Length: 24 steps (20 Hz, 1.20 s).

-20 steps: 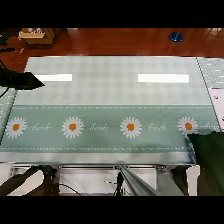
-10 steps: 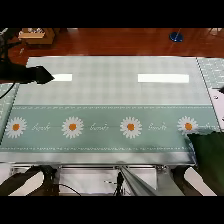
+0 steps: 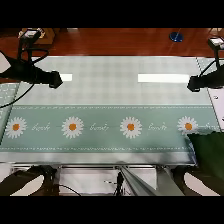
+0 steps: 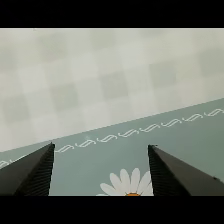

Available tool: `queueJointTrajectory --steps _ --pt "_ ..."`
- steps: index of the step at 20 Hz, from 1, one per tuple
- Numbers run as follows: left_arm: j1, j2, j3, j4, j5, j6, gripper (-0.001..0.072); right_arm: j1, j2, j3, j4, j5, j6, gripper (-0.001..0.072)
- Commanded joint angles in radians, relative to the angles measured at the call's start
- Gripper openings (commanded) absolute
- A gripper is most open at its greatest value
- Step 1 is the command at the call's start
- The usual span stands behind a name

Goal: Fold the shirts.

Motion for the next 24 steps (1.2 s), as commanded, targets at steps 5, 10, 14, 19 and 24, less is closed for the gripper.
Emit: queueJointTrajectory --steps 5,10,14,19,24 --pt "-0.023 -0.028 0.001 0.087 -0.003 -0.154 0.0720 0.033 -0.015 0.003 -0.029 0.002 0.170 0.0617" --pt "-0.023 -0.075 0.000 0.087 -0.003 -0.199 0.0720 0.033 -0.073 0.003 -0.014 0.065 0.206 0.0617" --pt "-0.023 -0.079 0.000 0.087 -0.002 -0.199 0.0720 0.033 -0.073 0.003 -0.013 0.063 0.203 0.0617" --pt "-0.023 -0.079 0.000 0.087 -0.002 -0.199 0.0720 0.033 -0.073 0.003 -0.013 0.061 0.203 0.0617" --pt "-0.023 -0.079 0.000 0.087 -0.002 -0.199 0.0720 0.033 -0.073 0.003 -0.013 0.061 0.203 0.0617"
